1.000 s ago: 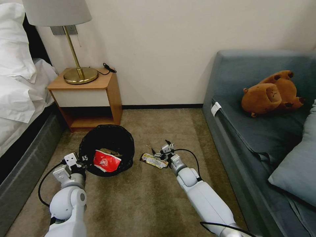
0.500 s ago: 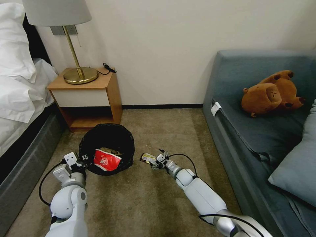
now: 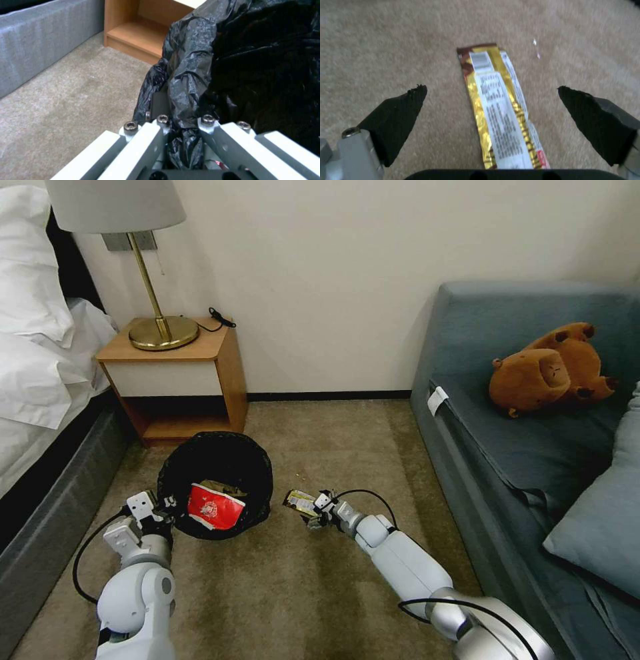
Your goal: Pick up the trash bin, then pick up the garbage on the floor and place it into the trash bin.
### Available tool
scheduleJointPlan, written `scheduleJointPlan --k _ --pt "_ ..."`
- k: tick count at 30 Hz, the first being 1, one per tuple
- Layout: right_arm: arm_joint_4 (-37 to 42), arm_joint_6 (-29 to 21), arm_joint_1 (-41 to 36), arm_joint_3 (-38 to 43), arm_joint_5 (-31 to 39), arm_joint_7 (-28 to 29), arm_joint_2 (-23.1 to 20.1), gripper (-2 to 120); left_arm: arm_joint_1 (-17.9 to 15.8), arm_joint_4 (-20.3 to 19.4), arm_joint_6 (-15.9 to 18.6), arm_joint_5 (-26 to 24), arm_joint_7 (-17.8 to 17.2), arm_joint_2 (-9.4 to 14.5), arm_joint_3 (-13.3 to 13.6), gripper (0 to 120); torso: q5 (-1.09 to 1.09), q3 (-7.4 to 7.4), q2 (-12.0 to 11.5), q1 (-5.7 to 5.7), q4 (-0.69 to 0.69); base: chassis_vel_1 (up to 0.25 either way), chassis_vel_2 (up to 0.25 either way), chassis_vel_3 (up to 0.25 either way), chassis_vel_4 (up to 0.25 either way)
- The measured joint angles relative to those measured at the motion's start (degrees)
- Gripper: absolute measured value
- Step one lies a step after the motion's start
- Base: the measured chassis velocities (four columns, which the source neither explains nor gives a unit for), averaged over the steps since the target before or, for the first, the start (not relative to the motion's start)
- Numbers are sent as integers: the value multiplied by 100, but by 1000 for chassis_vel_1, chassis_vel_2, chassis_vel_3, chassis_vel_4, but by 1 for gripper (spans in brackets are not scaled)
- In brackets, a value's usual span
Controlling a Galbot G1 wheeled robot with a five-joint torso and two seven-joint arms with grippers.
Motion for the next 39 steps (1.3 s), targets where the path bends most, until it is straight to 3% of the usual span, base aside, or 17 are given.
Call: scheduleJointPlan --k 7,21,39 --pt "-339 -919 210 12 212 -44 111 100 225 -161 -51 155 8 -112 6 1 0 0 0 0 0 0 0 0 0" --pt "-761 -1359 542 118 634 -438 295 100 416 -366 -101 391 8 -208 27 1 0 0 0 0 1 0 0 0 0" --pt "-1041 -1543 527 262 697 -237 362 100 566 -554 -164 399 4 -215 6 1 0 0 0 0 0 0 0 0 0"
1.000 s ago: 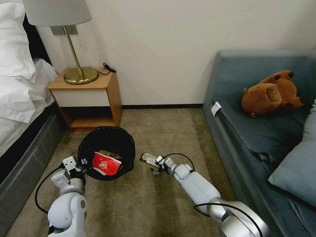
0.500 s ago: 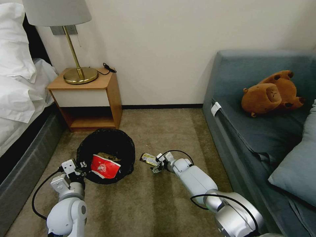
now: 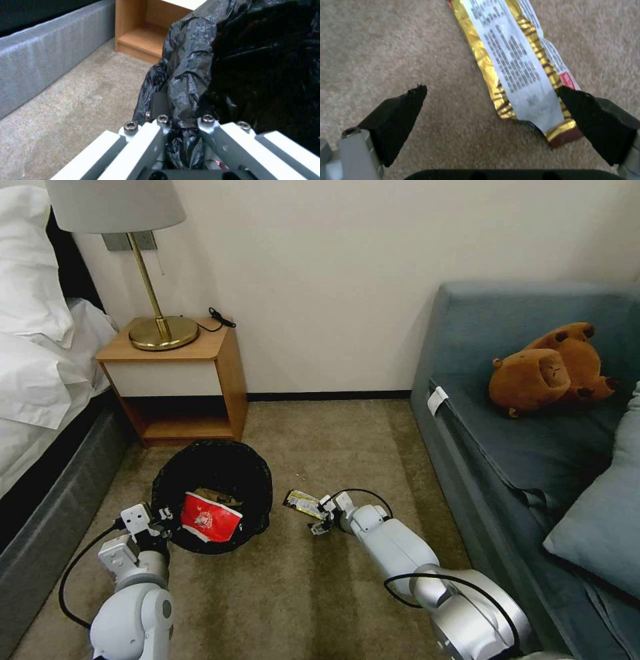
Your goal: Pick up the trash bin, then pick up the garbage on the floor and place it into the trash bin.
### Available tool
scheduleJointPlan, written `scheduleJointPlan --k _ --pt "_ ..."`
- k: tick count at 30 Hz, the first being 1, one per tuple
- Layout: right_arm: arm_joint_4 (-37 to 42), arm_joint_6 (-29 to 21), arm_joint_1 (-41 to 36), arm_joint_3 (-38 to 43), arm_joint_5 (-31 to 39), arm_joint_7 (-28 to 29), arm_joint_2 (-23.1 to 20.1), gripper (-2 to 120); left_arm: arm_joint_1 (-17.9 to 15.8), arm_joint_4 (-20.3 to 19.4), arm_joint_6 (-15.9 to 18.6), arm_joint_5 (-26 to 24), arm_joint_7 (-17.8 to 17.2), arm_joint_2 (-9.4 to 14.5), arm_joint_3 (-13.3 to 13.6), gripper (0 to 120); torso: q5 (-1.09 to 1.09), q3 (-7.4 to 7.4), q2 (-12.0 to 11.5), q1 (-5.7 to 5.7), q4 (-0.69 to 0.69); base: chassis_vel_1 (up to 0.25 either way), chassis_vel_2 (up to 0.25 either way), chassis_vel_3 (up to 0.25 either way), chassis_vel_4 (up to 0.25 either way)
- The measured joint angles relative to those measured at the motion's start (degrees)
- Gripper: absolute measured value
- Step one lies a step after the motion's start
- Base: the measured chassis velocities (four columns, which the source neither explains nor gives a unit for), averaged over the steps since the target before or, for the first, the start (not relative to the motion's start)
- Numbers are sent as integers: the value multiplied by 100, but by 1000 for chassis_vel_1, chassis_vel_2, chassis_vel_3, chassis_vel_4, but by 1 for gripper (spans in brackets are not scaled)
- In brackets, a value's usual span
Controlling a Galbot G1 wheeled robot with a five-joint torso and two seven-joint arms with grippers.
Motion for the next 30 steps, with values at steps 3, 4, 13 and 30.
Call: scheduleJointPlan --k 3,4,13,30 --pt "-28 -16 9 21 23 3 -13 100 2 -21 -5 -1 0 1 0 1 0 0 0 0 0 0 0 0 0" --pt "-28 -16 9 21 23 3 -13 100 2 -21 -5 -1 0 1 0 1 0 0 0 0 0 0 0 0 0" --pt "-71 -44 43 59 48 57 -80 100 14 -41 -27 31 -1 4 19 1 0 0 0 0 0 0 0 0 0" --pt "-93 45 -55 62 52 113 -38 44 50 -163 -35 -2 -1 5 0 1 0 0 1 0 0 0 0 0 0"
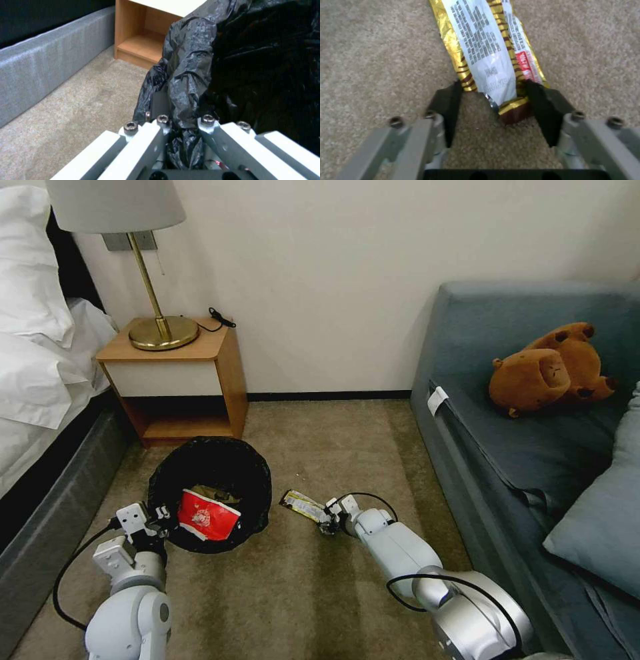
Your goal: Pick up the trash bin, then pick up the garbage on the floor and place it into the trash bin.
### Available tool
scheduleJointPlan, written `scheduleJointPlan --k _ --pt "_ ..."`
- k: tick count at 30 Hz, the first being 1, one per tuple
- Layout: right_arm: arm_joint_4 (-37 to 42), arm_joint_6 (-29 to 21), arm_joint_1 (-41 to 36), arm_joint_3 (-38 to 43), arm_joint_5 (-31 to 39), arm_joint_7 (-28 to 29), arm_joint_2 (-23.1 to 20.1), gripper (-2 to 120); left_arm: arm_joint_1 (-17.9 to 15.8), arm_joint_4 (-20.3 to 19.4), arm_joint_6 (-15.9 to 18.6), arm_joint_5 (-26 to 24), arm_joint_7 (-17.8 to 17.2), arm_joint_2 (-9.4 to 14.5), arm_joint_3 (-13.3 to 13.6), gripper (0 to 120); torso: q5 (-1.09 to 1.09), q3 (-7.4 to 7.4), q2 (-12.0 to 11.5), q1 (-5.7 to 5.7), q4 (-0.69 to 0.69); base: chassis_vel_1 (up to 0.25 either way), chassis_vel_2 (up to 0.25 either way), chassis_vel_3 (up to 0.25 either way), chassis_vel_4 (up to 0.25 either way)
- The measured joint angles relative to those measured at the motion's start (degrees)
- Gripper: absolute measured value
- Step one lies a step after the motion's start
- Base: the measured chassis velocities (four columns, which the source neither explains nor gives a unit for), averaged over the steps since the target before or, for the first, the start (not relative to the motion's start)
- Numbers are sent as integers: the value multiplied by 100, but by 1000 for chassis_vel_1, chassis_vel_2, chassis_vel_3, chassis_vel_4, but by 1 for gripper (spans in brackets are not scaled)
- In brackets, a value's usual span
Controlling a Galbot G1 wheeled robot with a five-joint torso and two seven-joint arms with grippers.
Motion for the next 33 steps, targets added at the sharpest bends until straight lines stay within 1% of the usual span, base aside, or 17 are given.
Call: scheduleJointPlan --k 2,3,5,6,7,8,9,11,20,30,32,33 --pt "7 11 -20 1 0 3 -8 34 0 -4 0 -4 -1 0 -1 1 0 0 0 0 1 0 0 0 0" --pt "7 11 -20 1 0 3 -8 34 0 -4 0 -4 -1 0 -1 1 0 0 0 0 1 0 0 0 0" --pt "16 16 -34 9 -1 6 -20 23 -6 -4 0 -5 -3 0 1 1 0 0 0 0 1 0 0 0 0" --pt "16 16 -34 9 -1 6 -20 23 -6 -4 0 -5 -3 0 1 1 0 0 0 0 1 0 0 0 0" --pt "23 22 -45 10 -2 9 -28 16 -14 -4 0 -5 -5 0 3 1 1 0 0 0 1 0 0 0 0" --pt "23 25 -49 13 -3 18 -33 11 -21 -4 0 -5 -8 0 5 1 0 0 0 0 0 0 0 0 0" --pt "23 25 -49 13 -3 18 -33 11 -21 -4 0 -5 -8 0 5 1 0 0 0 0 0 0 0 0 0" --pt "31 27 -62 15 -5 31 -38 1 -34 -4 0 -5 -11 0 8 1 -1 0 0 0 -1 0 0 0 0" --pt "211 41 -204 21 -2 116 -55 0 -69 61 0 -25 -14 0 -3 1 -2 0 0 0 -1 0 0 0 0" --pt "799 99 -563 133 341 349 -168 0 -258 352 4 -151 -30 18 -22 1 0 1 -1 0 0 0 0 0 0" --pt "874 110 -615 159 420 419 -187 0 -278 384 4 -166 -30 32 -24 1 0 1 0 0 -1 0 0 0 0" --pt "1039 146 -704 193 556 530 -236 0 -325 446 4 -195 -30 61 -32 1 1 1 0 0 0 0 0 0 0"
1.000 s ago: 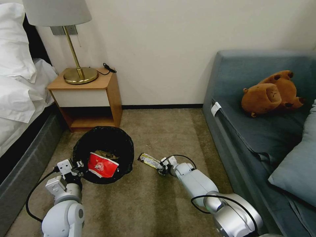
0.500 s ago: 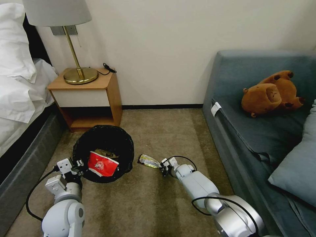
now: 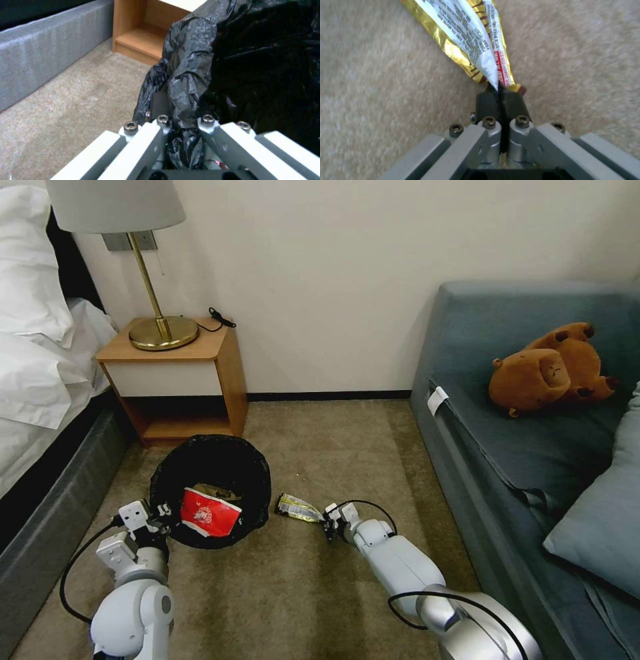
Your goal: Pick up the trash bin, then pick up the garbage on the floor and place it into the trash bin.
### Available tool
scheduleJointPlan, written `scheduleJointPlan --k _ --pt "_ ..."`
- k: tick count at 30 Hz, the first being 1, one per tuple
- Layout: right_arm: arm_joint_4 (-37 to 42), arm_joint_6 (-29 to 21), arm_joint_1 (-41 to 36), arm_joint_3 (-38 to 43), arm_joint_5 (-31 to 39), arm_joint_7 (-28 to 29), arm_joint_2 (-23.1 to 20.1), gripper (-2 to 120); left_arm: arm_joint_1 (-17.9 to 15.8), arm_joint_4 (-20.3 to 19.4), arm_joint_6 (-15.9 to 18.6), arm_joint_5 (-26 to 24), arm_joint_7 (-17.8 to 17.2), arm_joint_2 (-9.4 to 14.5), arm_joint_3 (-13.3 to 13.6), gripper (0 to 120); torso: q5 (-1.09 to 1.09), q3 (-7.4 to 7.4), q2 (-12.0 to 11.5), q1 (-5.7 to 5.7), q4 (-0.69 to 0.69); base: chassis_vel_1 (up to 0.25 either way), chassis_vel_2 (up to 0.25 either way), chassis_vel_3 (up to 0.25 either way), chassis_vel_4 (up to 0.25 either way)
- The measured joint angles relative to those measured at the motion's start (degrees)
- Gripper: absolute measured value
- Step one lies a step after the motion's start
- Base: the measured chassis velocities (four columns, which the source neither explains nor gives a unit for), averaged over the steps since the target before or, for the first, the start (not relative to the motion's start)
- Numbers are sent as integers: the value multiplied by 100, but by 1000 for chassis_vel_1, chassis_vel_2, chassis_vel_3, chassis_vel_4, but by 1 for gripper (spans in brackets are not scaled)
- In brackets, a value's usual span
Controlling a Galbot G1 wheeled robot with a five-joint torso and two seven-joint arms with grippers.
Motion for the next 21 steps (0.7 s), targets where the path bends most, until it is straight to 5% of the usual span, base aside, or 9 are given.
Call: scheduleJointPlan --k 21 --pt "658 1197 -403 255 1731 1021 -243 0 -124 282 -75 -87 29 38 32 1 -1 0 0 0 -1 0 0 0 0"
